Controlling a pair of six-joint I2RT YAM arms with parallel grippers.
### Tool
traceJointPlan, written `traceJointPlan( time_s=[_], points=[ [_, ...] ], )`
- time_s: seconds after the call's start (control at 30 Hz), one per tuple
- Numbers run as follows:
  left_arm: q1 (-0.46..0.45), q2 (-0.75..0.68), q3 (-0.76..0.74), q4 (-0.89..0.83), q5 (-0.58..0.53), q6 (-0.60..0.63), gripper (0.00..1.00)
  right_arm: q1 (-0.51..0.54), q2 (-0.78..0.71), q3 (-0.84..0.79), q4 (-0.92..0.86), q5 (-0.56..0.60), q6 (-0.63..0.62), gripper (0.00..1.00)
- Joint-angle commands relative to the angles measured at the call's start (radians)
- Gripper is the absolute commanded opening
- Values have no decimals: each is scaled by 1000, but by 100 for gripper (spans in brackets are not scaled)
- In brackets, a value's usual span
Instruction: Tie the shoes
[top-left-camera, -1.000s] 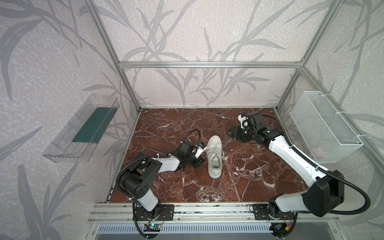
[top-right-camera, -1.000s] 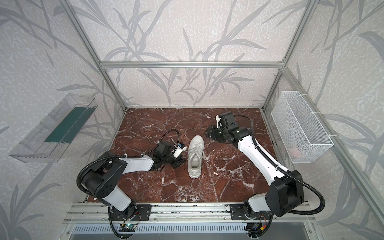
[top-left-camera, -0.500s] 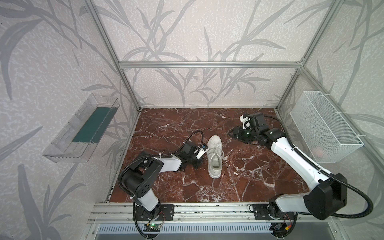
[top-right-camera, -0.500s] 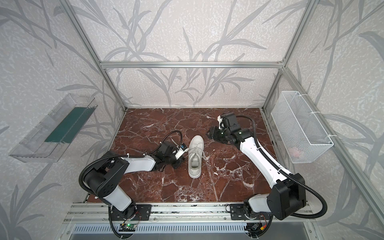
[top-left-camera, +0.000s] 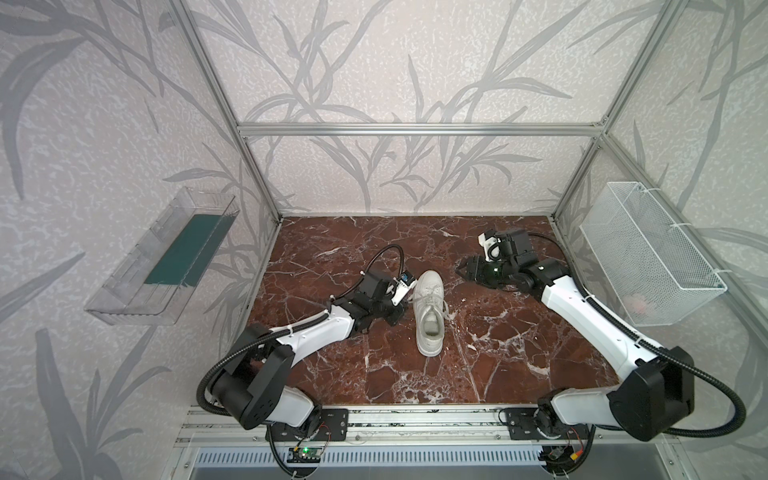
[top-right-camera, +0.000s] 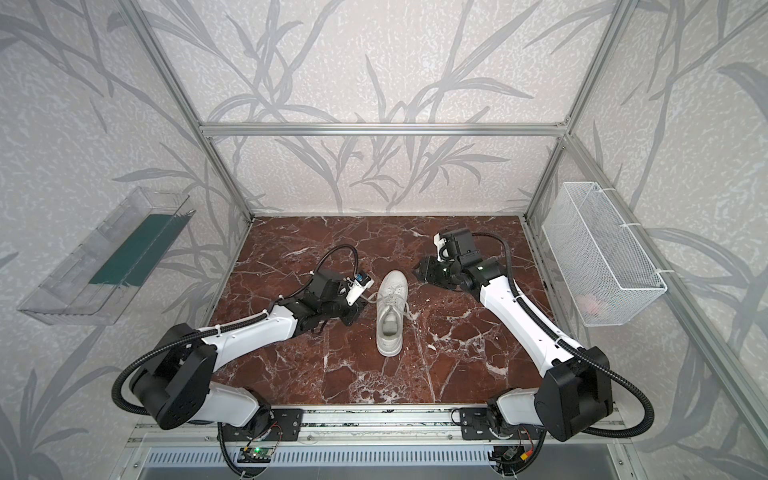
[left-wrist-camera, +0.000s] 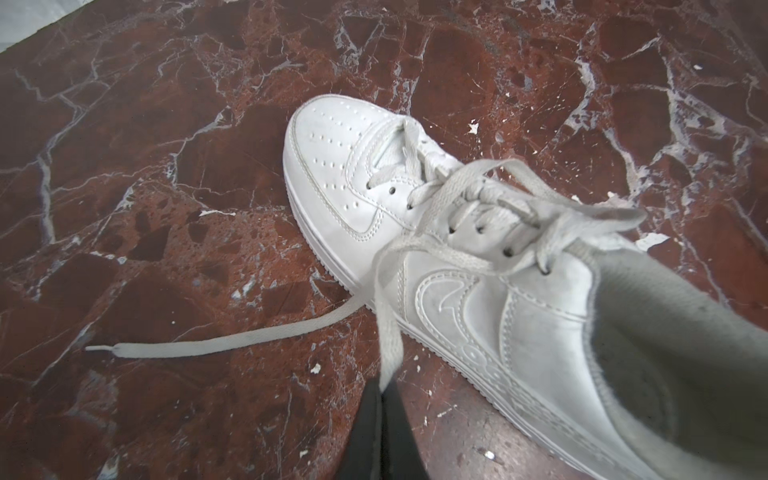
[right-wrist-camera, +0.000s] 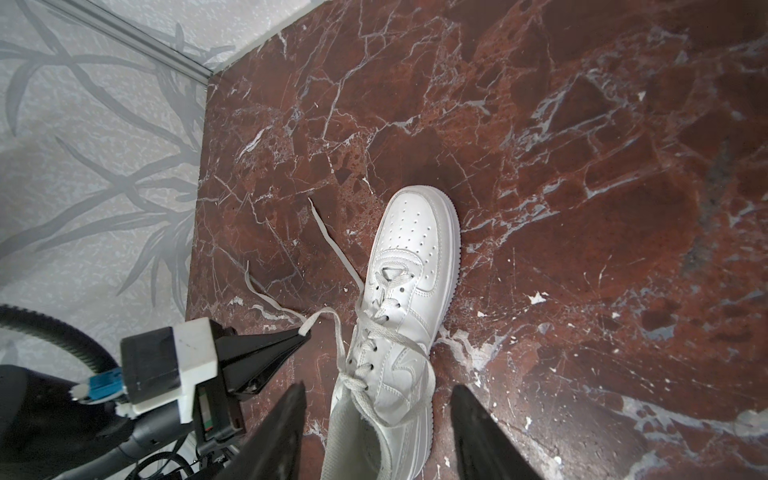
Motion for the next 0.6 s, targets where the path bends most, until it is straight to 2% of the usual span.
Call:
traceJointPlan(
  time_s=[0.0, 0.33, 0.57],
  points=[
    [-7, -24, 66, -111, 28, -39, 0, -7, -47, -43, 80, -40, -73, 57],
    [-31, -22, 148, -70, 57, -125, 0, -8, -23, -149, 261, -226, -171, 56],
    [-58, 19, 221, -75, 63, -157, 0, -9, -6, -200, 392, -290, -170, 54]
  ],
)
